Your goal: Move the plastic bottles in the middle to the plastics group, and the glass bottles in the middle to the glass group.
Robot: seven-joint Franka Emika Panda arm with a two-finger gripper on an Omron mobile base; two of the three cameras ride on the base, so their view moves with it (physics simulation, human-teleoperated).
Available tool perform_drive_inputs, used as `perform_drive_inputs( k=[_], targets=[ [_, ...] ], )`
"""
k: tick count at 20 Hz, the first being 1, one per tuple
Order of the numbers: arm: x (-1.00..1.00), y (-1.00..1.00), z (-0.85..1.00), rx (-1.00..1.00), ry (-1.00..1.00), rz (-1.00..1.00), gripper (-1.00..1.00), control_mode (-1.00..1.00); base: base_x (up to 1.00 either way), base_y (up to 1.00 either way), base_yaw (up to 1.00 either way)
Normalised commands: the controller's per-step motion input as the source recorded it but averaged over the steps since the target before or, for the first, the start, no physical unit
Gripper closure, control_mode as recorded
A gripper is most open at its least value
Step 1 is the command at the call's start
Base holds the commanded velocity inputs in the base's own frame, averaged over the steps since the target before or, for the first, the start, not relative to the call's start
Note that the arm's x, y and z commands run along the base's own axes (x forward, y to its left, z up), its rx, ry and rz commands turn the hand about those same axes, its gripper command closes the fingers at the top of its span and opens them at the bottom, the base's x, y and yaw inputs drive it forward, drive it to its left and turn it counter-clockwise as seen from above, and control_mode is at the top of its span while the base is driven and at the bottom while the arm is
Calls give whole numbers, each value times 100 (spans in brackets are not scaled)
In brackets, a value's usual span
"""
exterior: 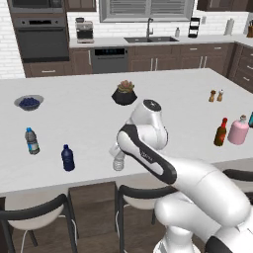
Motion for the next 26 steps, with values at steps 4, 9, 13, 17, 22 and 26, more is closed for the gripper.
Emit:
perform_drive_inputs(
  k=[4, 9, 13, 17, 22, 26],
  targets=[
    [61, 44, 0, -4, 0, 18, 100, -100, 0, 0, 0],
    [74, 27, 0, 0, 0, 6, 100, -100, 0, 0, 0],
    [69, 17, 0, 0, 0, 4, 100, -100, 0, 0, 0],
    [66, 26, 0, -3, 0, 7, 100, -100, 0, 0, 0],
    [41, 41, 0, -6, 0, 13, 100, -100, 0, 0, 0],
    [41, 51, 0, -6, 0, 20, 100, -100, 0, 0, 0]
  ],
)
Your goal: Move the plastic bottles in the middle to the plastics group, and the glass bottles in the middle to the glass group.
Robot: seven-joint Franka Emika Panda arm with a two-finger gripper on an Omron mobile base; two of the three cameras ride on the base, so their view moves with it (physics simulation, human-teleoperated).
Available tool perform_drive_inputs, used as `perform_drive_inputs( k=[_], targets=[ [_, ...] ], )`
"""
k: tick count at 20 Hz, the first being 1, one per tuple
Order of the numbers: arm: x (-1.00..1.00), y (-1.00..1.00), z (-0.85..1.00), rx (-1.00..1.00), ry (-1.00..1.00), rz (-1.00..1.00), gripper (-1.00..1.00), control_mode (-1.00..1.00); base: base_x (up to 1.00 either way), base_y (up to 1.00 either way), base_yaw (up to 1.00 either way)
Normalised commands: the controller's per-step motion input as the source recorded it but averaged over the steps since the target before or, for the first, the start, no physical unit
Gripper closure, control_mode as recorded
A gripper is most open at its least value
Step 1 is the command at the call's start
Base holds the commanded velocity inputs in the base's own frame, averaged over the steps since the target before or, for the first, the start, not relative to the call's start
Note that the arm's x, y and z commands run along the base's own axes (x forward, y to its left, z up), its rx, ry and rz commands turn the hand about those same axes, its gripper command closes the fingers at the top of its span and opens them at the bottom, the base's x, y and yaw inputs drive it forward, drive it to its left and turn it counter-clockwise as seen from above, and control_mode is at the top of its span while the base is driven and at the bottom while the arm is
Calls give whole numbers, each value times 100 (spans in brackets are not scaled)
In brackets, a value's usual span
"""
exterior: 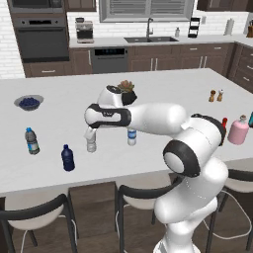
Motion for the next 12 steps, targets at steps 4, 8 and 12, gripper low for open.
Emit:
perform_drive_inputs(
  k=[4, 8, 12],
  targets=[
    [8, 38, 0, -1, 0, 16, 100, -100, 0, 0, 0],
    [0, 24, -31, 0, -4, 9, 100, -100, 0, 0, 0],
    [0, 6, -42, 0, -2, 4, 100, -100, 0, 0, 0]
  ],
)
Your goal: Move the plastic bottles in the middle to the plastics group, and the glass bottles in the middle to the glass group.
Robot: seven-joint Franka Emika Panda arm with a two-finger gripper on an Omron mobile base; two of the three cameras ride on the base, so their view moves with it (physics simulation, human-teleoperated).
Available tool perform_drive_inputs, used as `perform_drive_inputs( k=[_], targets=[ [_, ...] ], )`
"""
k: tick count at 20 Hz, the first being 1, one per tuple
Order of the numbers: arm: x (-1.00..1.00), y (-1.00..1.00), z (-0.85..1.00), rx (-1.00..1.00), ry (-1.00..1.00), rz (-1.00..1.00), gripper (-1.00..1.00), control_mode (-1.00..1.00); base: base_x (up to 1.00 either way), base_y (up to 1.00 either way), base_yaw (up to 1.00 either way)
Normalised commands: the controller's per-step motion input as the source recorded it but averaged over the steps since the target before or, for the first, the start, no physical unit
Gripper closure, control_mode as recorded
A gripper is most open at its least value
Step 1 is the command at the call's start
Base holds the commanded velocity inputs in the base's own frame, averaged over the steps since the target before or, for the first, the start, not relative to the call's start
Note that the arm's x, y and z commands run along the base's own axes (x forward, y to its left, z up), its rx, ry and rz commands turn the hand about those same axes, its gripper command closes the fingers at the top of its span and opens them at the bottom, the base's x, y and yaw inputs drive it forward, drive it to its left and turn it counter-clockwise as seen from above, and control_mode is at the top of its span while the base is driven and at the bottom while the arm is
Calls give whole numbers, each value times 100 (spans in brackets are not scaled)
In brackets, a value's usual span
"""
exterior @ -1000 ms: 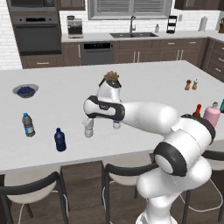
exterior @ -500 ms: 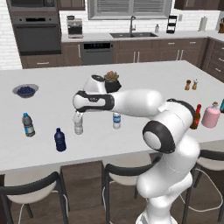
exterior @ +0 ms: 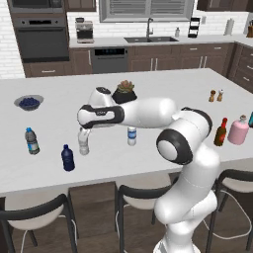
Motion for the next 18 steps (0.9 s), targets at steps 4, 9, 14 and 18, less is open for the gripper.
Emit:
perform_drive_inputs(
  k=[4, 9, 14, 18],
  targets=[
    [0, 4, -3, 0, 0, 1, 100, -100, 0, 0, 0],
    [0, 16, 0, 0, 0, 1, 100, -100, 0, 0, 0],
    [4, 16, 0, 0, 0, 0, 100, -100, 0, 0, 0],
    [3, 14, 0, 0, 0, 1, 100, -100, 0, 0, 0]
  ],
)
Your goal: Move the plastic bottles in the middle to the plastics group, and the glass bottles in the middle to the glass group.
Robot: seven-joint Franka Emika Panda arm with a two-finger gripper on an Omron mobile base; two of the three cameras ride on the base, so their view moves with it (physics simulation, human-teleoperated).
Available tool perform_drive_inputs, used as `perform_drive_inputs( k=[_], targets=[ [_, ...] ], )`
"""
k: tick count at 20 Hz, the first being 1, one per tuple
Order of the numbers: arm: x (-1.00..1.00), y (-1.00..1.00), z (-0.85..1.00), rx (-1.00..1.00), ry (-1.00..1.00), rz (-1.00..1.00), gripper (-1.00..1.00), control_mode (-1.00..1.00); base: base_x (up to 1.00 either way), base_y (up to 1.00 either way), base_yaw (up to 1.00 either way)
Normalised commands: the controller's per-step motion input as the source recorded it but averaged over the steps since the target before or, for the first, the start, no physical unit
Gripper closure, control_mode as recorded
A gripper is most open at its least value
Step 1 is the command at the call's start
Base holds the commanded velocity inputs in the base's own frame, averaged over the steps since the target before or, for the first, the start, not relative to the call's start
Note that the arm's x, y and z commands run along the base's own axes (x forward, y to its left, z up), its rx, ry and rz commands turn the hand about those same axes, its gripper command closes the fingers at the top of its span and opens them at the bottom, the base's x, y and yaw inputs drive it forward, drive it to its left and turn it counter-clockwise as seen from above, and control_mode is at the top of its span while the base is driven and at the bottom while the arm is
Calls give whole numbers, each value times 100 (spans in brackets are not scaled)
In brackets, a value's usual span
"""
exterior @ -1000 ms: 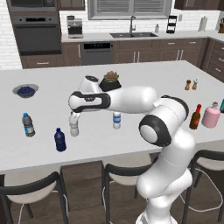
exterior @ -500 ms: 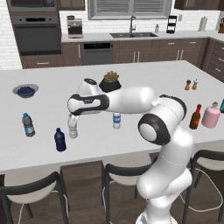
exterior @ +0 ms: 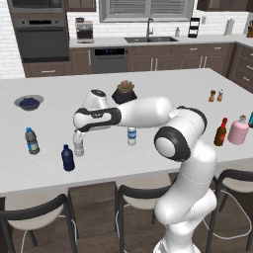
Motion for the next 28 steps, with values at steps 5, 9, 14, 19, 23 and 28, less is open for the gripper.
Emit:
perform_drive_inputs(
  k=[5, 9, 14, 19, 23, 28],
  targets=[
    [9, 10, 0, 0, 3, 7, 100, -100, 0, 0, 0],
    [6, 3, 0, 0, 4, 7, 100, -100, 0, 0, 0],
    [8, 0, -14, 0, 2, 5, 100, -100, 0, 0, 0],
    [4, 0, -12, -2, 0, 3, 100, -100, 0, 0, 0],
    [0, 0, -15, -5, 0, 2, 100, -100, 0, 0, 0],
    [0, 1, -21, -3, 0, 2, 100, -100, 0, 0, 0]
  ],
)
